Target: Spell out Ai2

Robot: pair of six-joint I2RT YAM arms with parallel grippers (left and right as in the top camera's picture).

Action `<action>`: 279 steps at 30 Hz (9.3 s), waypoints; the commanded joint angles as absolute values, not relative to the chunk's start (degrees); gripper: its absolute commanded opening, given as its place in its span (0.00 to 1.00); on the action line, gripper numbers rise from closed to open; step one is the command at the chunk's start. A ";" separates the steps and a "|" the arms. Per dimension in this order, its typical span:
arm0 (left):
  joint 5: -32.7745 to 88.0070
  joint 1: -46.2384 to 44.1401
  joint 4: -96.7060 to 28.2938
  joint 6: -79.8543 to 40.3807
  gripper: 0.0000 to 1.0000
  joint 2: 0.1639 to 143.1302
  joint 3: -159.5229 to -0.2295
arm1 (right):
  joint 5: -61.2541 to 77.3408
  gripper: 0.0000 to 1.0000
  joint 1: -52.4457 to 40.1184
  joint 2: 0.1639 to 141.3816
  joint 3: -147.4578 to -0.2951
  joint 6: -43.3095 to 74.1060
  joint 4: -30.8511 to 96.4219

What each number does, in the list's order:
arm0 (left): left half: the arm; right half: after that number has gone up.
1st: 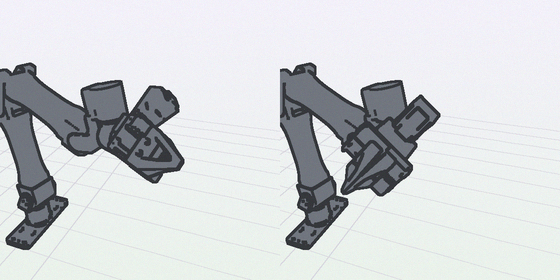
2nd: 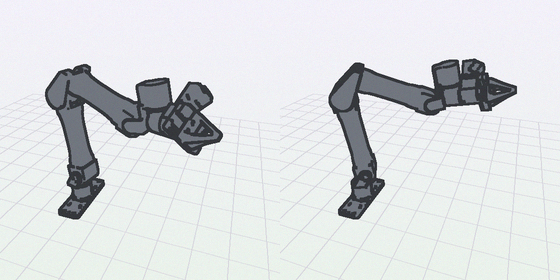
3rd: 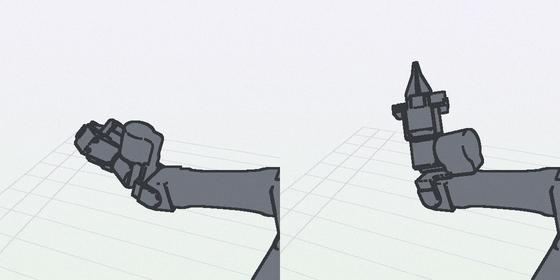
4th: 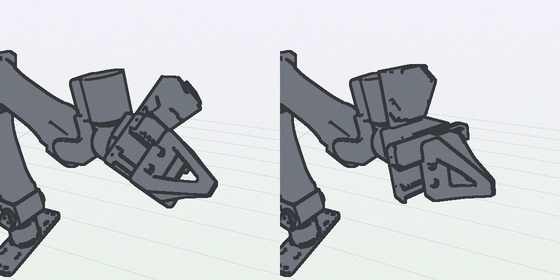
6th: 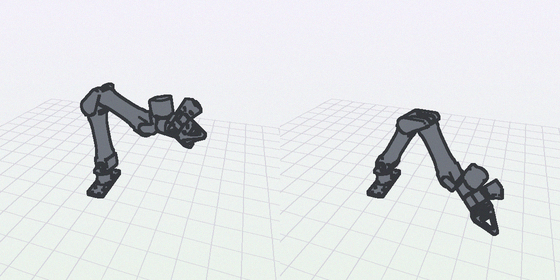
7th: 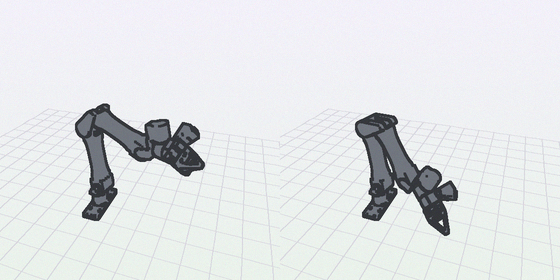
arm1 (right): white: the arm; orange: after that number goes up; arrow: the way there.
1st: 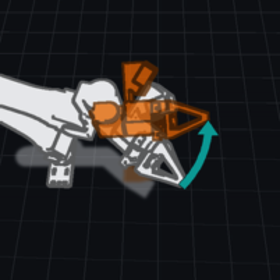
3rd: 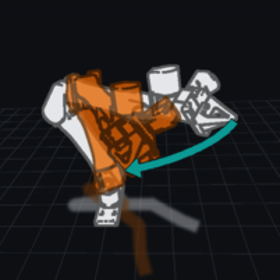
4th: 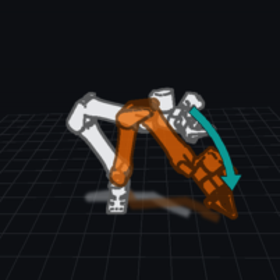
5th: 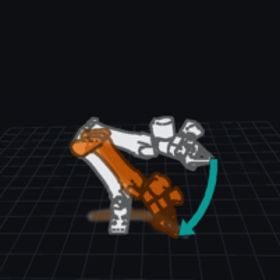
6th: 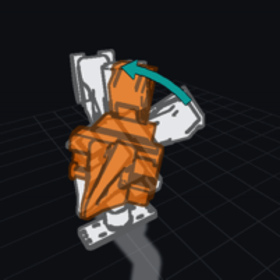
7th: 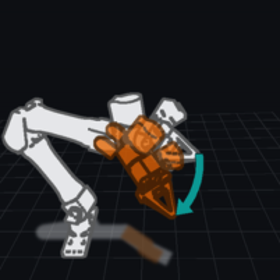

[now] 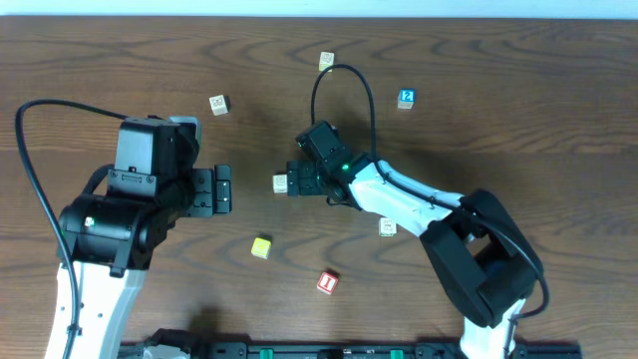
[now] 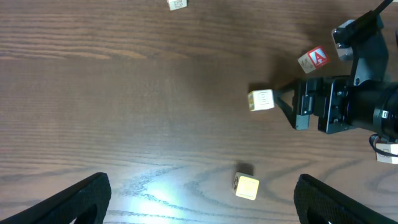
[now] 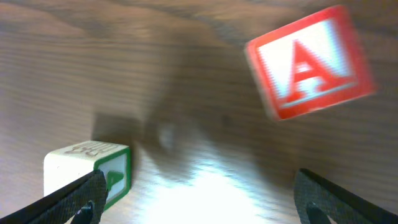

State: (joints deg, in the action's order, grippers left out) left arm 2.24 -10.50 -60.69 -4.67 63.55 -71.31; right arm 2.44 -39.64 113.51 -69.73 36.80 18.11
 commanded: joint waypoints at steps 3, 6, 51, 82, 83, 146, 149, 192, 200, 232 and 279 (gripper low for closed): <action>2.42 -10.13 -60.23 -5.15 0.95 63.48 -68.90 | 9.50 0.95 -42.98 114.26 -70.50 41.78 12.16; 2.42 -10.13 -60.16 -5.13 0.95 63.48 -68.66 | 9.43 0.95 -44.97 114.26 -70.57 41.78 9.08; 12.86 -15.44 -48.53 -3.99 0.95 74.89 -68.77 | -21.12 0.99 -23.14 85.12 -84.38 31.62 64.03; 9.98 -57.08 -77.67 -7.01 0.95 60.10 -70.85 | -20.97 0.99 -17.65 69.21 -84.36 29.26 78.48; 9.82 -57.30 -78.56 -7.86 0.95 58.35 -70.85 | -20.97 0.99 -17.65 69.21 -84.36 29.26 78.52; 6.02 -56.55 -27.81 -6.96 0.95 78.19 -37.15 | -19.42 0.99 -17.65 69.38 -84.31 28.27 79.15; 6.04 -56.55 -27.27 -9.28 0.95 78.70 -37.15 | -19.42 0.99 -17.65 69.38 -84.31 28.27 79.07; 8.99 -58.52 -19.33 -19.86 0.38 86.13 -37.15 | -19.44 0.99 -17.65 69.38 -84.29 28.23 78.63; 2.90 -58.41 -19.92 -20.82 0.33 86.13 -39.18 | -19.44 0.99 -17.65 69.76 -84.27 28.23 78.63; -11.75 -42.74 -10.39 -21.23 0.18 91.90 -58.26 | -17.39 0.99 -17.85 68.36 -84.20 29.71 75.31; -12.64 -38.59 -8.82 -23.00 0.15 121.49 -78.81 | -16.88 0.99 -17.87 68.36 -84.20 31.68 80.88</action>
State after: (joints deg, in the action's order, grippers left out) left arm -10.98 -39.92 -7.90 -22.52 120.46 -77.23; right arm -16.56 -18.22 68.93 -83.64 30.85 80.79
